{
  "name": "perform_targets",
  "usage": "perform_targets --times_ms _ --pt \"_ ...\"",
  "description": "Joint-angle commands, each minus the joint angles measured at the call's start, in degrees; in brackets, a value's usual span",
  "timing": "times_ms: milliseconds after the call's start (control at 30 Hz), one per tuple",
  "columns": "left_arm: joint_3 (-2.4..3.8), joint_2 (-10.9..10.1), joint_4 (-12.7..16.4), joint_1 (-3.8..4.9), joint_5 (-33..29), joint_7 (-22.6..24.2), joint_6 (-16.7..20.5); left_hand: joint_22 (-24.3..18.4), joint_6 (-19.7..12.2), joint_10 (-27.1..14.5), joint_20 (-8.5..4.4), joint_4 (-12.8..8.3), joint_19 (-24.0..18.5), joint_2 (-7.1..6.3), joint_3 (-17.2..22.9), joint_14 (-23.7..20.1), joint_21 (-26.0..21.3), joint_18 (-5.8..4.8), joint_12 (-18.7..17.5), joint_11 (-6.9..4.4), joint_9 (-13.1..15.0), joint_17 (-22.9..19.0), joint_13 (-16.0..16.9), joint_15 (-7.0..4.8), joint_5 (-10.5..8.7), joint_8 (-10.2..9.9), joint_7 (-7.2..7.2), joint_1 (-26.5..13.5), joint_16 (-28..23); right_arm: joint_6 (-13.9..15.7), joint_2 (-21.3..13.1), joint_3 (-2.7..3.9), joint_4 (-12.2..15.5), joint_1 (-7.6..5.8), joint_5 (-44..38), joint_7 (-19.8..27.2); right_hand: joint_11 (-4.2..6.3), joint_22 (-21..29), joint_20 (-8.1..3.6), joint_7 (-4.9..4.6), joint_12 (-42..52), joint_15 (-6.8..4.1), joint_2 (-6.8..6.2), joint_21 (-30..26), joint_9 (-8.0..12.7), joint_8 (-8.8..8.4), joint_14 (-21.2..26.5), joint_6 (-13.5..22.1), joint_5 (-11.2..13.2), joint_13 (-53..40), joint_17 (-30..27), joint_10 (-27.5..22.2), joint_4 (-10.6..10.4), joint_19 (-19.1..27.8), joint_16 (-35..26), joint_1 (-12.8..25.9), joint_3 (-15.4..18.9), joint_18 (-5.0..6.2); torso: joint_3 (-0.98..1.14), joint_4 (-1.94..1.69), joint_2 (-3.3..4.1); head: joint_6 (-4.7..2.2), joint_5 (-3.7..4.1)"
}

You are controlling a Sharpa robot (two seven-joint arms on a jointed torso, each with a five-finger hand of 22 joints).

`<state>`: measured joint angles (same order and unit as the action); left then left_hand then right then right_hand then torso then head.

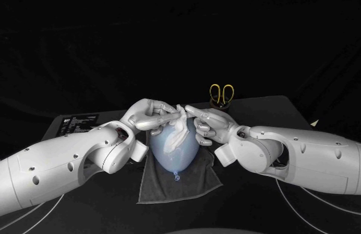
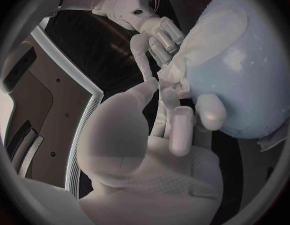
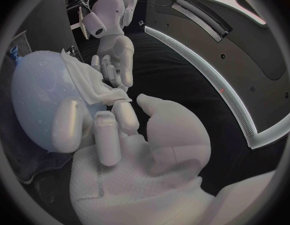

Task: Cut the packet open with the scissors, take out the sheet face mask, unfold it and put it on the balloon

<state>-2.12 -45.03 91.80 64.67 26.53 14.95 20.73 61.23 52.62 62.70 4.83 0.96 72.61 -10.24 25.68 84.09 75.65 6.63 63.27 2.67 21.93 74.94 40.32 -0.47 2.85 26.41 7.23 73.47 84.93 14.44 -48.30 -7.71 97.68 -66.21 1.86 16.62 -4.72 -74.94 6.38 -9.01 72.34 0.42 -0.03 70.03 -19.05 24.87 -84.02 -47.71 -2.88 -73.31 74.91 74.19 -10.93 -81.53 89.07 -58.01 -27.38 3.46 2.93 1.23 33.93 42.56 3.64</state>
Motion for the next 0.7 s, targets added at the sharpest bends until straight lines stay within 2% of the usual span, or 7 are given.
perform_targets --times_ms 33,100,133,167,300,433,700 --pt "0.01 0.22 0.07 0.01 0.33 -1.01 1.19 0.33 0.57 0.57 -0.09 0.07 0.5 0.31 -0.28 0.98 0.49 -0.8 0.86 -0.15 0.35 2.19 1.12 -0.53 0.02 0.75 -0.29 0.91 0.39 -2.1 0.14 0.02 0.24 -0.01 -1.45 0.38 0.54 -9.75 0.08 0.33 0.51 -0.01 1.34 0.55 0.18 -0.41 -5.2 -0.28 -0.16 -0.12 13.26 0.18 1.76 -0.22 0.27 -2.1 -1.14 0.54 0.01 0.0 0.01 0.09 -0.02" --pt "0.01 0.25 0.04 0.01 0.42 -1.3 1.35 0.59 0.8 0.9 -0.21 -0.01 0.67 0.62 -0.14 1.1 0.65 -0.84 1.44 -0.31 0.5 2.41 1.92 -0.67 0.03 1.2 -0.47 1.43 0.48 -2.07 0.15 0.02 0.23 -0.01 -1.62 0.61 0.79 -9.89 -0.17 0.56 0.84 -0.27 3.16 1.1 0.31 -0.41 -5.32 -0.75 -0.24 -0.22 13.52 0.46 4.73 -0.46 0.38 -4.9 -3.9 0.45 0.02 0.01 0.0 0.12 -0.04" --pt "0.01 0.26 0.04 0.01 0.46 -1.38 1.4 0.77 0.85 1.07 -0.24 -0.02 0.77 0.67 -0.12 1.13 0.74 -0.88 1.68 -0.35 0.53 2.48 2.28 -0.71 0.03 1.32 -0.52 1.53 0.51 -2.06 0.15 0.02 0.23 -0.01 -1.67 0.68 0.83 -9.93 -0.22 0.59 0.91 -0.31 3.39 1.25 0.33 -0.4 -5.34 -0.88 -0.24 -0.24 13.57 0.53 5.43 -0.53 0.4 -5.31 -4.55 0.42 0.02 0.01 0.0 0.12 -0.04" --pt "0.01 0.27 0.03 0.01 0.53 -1.5 1.48 0.91 0.95 1.28 -0.3 -0.03 0.86 0.76 -0.09 1.21 0.83 -0.9 1.97 -0.41 0.6 2.65 2.69 -0.77 0.03 1.51 -0.6 1.68 0.58 -2.03 0.15 0.02 0.23 -0.01 -1.76 0.79 1.02 -10.08 -0.38 0.76 1.21 -0.51 3.96 1.82 0.32 -0.26 -5.44 -1.25 -0.26 -0.42 13.79 0.86 7.83 -0.78 0.48 -6.8 -6.73 0.32 0.02 0.01 0.0 0.12 -0.04" --pt "0.01 0.26 0.02 0.01 0.73 -1.83 1.83 1.28 1.13 1.55 -0.39 -0.08 1.09 0.86 -0.03 1.34 1.04 -0.97 2.37 -0.54 0.71 2.89 3.24 -0.88 0.03 1.87 -0.74 1.96 0.68 -1.85 0.16 0.02 0.23 -0.01 -2.02 1.23 1.19 -10.3 -0.58 0.89 1.86 -0.66 4.66 2.73 0.25 0.17 -5.65 -2.27 -0.72 -0.73 14.26 1.73 11.68 -1.19 0.65 -7.29 -11.02 0.14 0.03 0.02 -0.02 0.21 -0.06" --pt "0.01 0.21 -0.01 0.01 0.98 -2.08 2.04 1.28 1.08 1.38 -0.44 -0.15 1.09 0.7 -0.08 1.27 1.05 -0.97 2.3 -0.58 0.74 2.7 3.06 -0.92 0.02 1.97 -0.76 2.06 0.61 -1.62 0.14 0.02 0.24 -0.01 -2.28 1.55 1.29 -10.44 -0.65 1.0 2.19 -0.74 4.76 3.29 0.17 0.46 -5.78 -2.75 -0.77 -0.92 14.59 2.2 12.94 -1.43 0.76 -7.03 -12.49 0.03 0.04 0.02 -0.01 0.22 -0.05" --pt "0.01 0.16 0.13 0.01 1.64 -2.26 1.37 1.3 0.83 0.86 -0.5 -0.22 1.09 0.5 -0.14 1.19 1.07 -0.98 1.97 -0.57 0.74 2.47 2.47 -0.95 0.03 2.02 -0.72 2.17 0.52 -0.95 0.08 0.02 0.25 -0.01 -2.57 1.82 1.34 -10.48 -0.69 1.06 2.33 -0.79 4.77 3.45 0.1 0.66 -5.83 -3.0 -0.27 -0.98 14.71 2.42 13.32 -1.5 0.8 -6.82 -12.89 0.0 0.02 0.04 -0.02 0.28 -0.04"
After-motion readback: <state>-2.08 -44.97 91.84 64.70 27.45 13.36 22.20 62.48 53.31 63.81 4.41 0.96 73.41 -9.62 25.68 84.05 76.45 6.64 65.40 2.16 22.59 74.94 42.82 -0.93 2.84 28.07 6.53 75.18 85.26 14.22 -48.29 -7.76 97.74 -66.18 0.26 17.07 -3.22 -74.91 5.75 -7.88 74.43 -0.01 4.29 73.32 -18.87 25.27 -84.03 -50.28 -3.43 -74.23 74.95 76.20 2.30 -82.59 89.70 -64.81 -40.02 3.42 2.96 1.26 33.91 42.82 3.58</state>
